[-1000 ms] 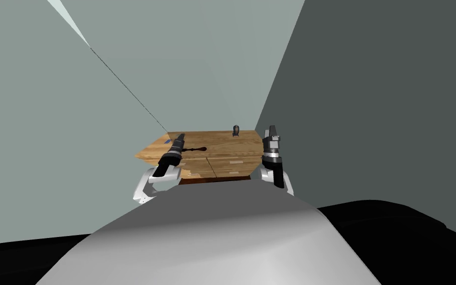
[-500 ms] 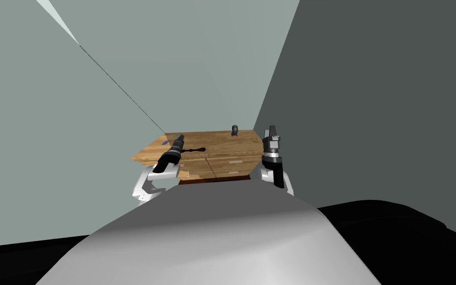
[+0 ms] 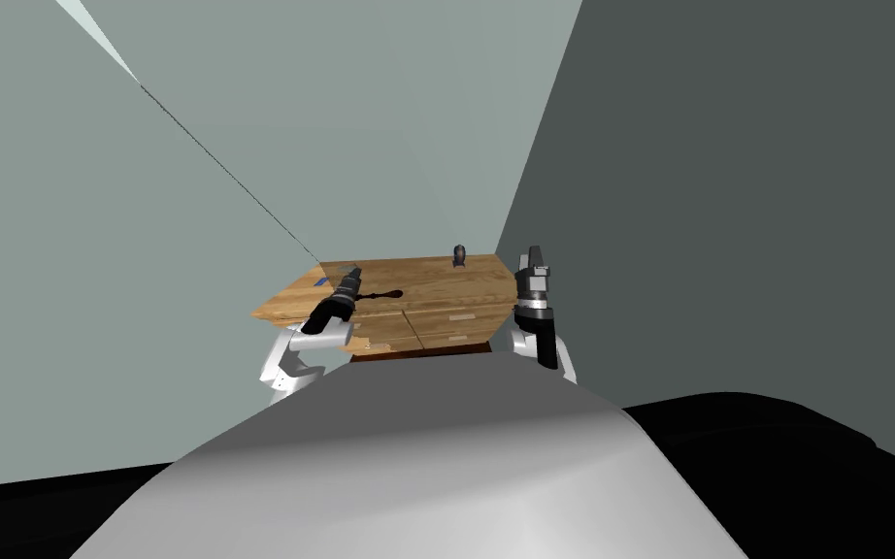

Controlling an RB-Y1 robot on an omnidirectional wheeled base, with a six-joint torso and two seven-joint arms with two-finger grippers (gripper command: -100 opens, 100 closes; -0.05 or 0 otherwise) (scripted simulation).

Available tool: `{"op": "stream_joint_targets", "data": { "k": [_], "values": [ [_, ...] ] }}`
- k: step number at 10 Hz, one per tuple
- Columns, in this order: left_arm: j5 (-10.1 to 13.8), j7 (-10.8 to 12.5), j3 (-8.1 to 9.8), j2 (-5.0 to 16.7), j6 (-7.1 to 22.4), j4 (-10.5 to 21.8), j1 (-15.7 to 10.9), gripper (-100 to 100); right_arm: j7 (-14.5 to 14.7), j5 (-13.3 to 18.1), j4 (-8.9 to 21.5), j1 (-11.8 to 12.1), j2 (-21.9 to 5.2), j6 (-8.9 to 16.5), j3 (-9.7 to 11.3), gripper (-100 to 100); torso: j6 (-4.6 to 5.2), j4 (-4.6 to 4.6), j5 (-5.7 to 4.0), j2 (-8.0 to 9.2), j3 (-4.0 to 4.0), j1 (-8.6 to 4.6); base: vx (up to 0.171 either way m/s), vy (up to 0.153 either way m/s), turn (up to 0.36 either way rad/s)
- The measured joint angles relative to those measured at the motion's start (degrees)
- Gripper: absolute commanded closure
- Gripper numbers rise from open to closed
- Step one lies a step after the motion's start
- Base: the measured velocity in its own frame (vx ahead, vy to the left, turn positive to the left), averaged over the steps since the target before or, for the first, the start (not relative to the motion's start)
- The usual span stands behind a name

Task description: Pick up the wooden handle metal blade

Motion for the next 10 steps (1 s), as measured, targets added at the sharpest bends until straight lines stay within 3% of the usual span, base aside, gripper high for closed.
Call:
{"op": "stream_joint_targets", "data": {
  "k": [10],
  "values": [
    [3.7,1.2,0.97,3.3,15.1,2.2,-3.9,-100,0.0,0.0,0.0,0.0,0.0,0.0,0.0,0,-0.01,0.00,0.01,0.01,0.00,0.05,-0.005,0.019,-0.068]
  ]
}}
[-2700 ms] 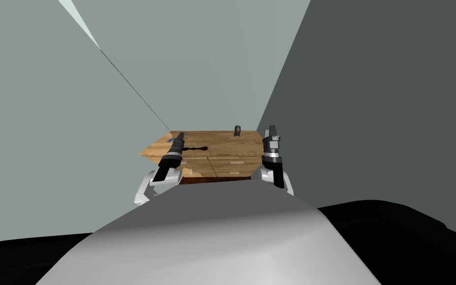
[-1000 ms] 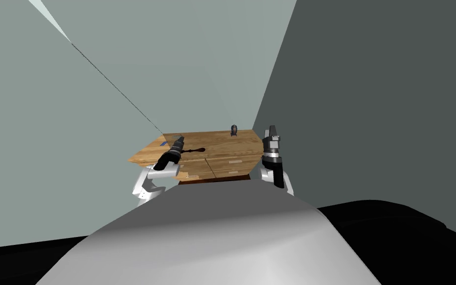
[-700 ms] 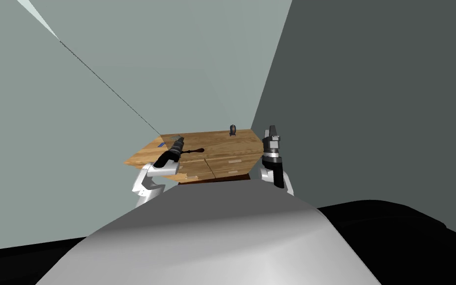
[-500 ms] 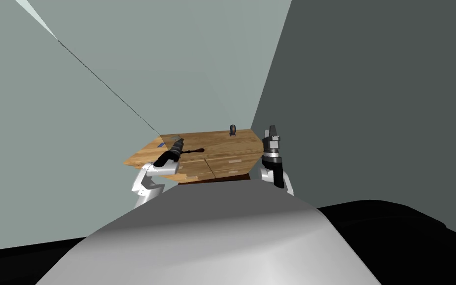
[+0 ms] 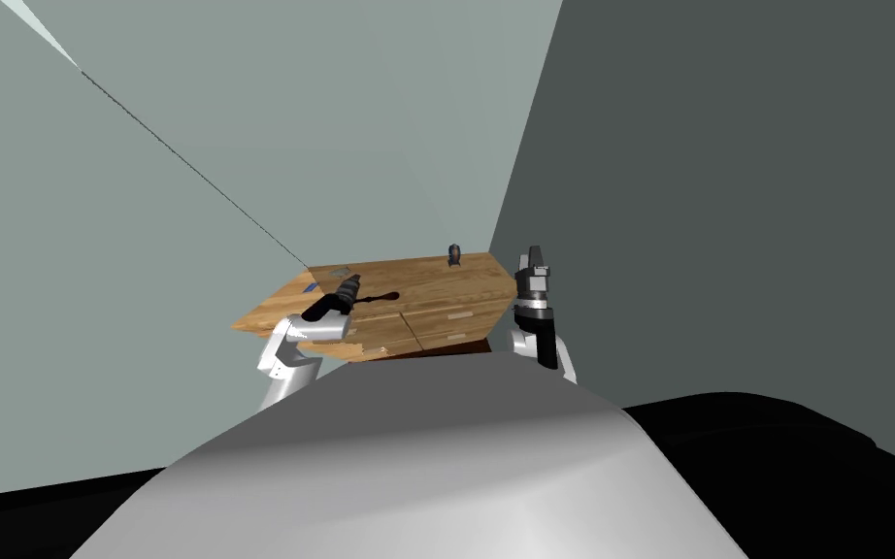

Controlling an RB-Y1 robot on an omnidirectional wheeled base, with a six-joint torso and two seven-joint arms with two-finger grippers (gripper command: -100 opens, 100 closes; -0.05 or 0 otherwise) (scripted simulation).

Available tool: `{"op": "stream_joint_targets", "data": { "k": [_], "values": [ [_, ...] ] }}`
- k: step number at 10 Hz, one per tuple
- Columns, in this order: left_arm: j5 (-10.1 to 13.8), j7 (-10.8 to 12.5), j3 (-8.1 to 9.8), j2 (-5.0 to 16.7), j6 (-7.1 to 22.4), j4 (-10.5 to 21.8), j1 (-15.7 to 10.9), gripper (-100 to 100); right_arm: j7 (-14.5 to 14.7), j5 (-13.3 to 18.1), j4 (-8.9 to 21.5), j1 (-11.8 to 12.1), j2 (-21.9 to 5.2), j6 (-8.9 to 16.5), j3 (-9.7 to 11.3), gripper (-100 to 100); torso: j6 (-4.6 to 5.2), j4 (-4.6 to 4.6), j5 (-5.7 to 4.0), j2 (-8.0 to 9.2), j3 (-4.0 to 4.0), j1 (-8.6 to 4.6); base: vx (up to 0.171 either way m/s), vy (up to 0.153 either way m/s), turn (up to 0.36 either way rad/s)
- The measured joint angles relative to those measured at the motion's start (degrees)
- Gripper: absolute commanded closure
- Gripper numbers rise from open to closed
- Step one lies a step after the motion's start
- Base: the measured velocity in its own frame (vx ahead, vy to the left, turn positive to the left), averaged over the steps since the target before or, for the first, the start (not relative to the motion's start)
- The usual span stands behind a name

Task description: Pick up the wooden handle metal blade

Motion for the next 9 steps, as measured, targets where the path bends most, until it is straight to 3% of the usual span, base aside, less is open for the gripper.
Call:
{"op": "stream_joint_targets", "data": {
  "k": [9],
  "values": [
    [5.1,1.8,0.81,3.6,13.7,3.6,-4.0,-100,0.0,0.0,0.0,0.0,0.0,0.0,0.0,0,-0.01,0.00,0.01,0.00,0.00,0.03,-0.007,0.026,-0.076]
  ]
}}
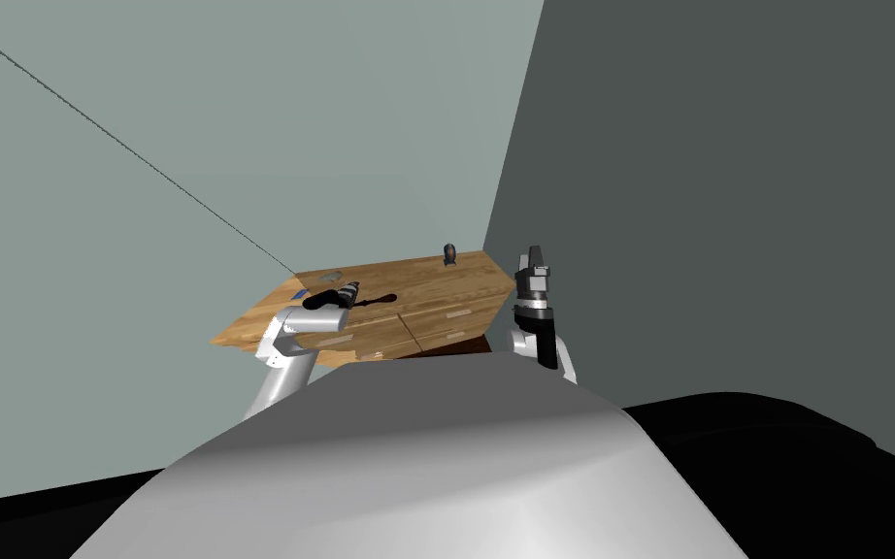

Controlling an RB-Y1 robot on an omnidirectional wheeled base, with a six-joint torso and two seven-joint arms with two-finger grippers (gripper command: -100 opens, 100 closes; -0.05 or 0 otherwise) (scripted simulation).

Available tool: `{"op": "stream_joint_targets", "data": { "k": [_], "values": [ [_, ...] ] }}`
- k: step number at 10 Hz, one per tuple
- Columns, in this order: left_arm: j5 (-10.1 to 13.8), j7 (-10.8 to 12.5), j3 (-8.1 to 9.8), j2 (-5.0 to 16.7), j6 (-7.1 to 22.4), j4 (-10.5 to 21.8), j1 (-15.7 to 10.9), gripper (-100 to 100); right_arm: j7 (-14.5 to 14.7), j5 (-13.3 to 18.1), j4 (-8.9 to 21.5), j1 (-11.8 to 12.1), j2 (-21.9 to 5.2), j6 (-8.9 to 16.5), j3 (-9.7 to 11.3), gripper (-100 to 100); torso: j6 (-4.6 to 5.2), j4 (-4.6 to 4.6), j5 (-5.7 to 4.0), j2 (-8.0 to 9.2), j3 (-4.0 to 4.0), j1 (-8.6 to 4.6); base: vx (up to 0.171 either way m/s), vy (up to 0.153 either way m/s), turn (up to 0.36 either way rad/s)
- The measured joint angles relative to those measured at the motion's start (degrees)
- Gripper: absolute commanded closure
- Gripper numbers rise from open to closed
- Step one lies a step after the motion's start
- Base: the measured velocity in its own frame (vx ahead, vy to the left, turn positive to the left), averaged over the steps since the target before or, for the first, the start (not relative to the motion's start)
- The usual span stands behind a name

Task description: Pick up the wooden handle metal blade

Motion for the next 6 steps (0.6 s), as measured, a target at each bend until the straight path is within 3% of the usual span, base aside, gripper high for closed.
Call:
{"op": "stream_joint_targets", "data": {
  "k": [6],
  "values": [
    [3.9,1.4,0.41,2.2,8.9,2.2,-2.1,-100,0.0,0.0,0.0,0.0,0.0,0.0,0.0,0,-0.01,-0.01,0.00,-0.03,-0.02,-0.02,-0.003,0.029,-0.082]
  ]
}}
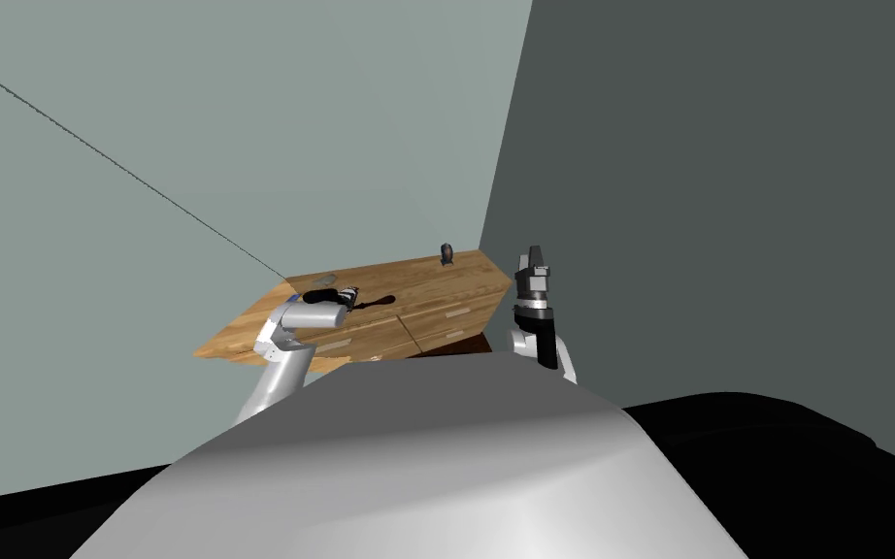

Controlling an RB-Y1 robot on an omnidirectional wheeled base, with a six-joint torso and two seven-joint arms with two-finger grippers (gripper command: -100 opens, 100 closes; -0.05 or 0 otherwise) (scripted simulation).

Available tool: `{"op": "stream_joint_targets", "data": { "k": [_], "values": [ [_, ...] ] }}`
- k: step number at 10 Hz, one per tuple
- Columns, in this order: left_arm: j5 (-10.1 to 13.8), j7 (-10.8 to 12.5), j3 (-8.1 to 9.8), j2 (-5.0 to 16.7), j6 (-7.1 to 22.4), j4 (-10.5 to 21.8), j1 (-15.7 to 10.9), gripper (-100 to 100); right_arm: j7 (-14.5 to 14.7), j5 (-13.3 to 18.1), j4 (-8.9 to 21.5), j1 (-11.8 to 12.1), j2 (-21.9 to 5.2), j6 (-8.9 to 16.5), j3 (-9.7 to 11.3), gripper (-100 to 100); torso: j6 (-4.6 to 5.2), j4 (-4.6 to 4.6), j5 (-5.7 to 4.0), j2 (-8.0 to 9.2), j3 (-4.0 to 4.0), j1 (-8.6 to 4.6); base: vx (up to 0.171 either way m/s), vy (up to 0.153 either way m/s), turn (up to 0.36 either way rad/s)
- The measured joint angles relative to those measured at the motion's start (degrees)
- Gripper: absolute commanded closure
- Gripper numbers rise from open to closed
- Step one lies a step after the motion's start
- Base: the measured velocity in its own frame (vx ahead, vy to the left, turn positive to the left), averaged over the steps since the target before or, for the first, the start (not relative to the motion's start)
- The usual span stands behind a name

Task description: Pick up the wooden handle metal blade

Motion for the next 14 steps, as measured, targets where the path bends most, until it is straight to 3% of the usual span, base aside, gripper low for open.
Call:
{"op": "stream_joint_targets", "data": {
  "k": [9,10,11,14],
  "values": [
    [6.8,2.5,-0.41,2.6,12.4,5.1,-2.4,-100,0.0,0.0,0.0,0.0,0.0,0.0,0.0,0,-0.01,-0.02,0.01,-0.08,-0.05,0.02,0.008,0.035,-0.084],
    [6.9,2.6,-0.44,2.6,12.6,5.2,-2.3,0,0.0,0.0,0.0,0.0,0.0,0.0,0.0,0,-0.02,-0.01,-0.01,-0.04,-0.03,-0.04,0.000,0.000,0.000],
    [6.9,2.6,-0.44,2.6,12.6,5.2,-2.3,-100,0.0,0.0,0.0,0.0,0.0,0.0,0.0,0,-0.02,-0.01,-0.02,-0.02,-0.01,-0.08,0.008,0.007,-0.022],
    [6.1,2.3,-0.96,2.0,9.9,8.2,-2.6,-100,0.0,0.0,0.0,0.0,0.0,0.0,0.0,0,-0.01,-0.01,-0.01,-0.05,-0.03,-0.04,0.010,0.014,-0.015]
  ]
}}
